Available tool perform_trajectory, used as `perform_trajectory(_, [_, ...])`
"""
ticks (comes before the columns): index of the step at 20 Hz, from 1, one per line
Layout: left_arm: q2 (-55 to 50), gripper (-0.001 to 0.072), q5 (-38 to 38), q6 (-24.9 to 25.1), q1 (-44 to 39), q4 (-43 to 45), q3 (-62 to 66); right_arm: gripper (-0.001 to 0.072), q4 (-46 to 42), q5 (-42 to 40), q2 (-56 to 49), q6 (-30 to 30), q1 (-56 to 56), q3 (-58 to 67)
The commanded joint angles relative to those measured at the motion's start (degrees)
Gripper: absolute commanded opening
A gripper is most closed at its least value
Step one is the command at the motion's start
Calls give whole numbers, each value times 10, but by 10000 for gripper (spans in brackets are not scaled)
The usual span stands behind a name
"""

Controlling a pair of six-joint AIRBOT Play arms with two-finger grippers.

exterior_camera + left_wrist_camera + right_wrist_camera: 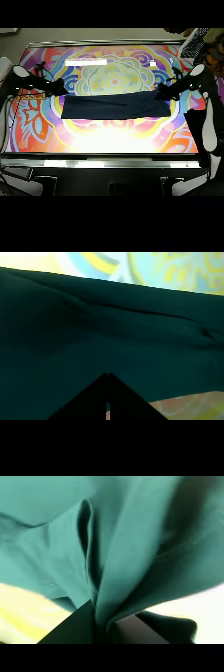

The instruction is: Fold the clothes and pants, and hang the long-sleeved shirts on hangers.

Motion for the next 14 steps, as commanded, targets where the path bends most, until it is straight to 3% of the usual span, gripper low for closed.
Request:
perform_trajectory(1, [-52,13,68,-19,-102,-127,0,33,-43,59,57,47,1,56])
perform_trajectory(8, [-164,12,261,-18,-332,-391,9,33,-64,122,116,109,1,119])
perform_trajectory(14, [-255,12,361,-19,-429,-517,89,33,-66,150,152,127,1,119])
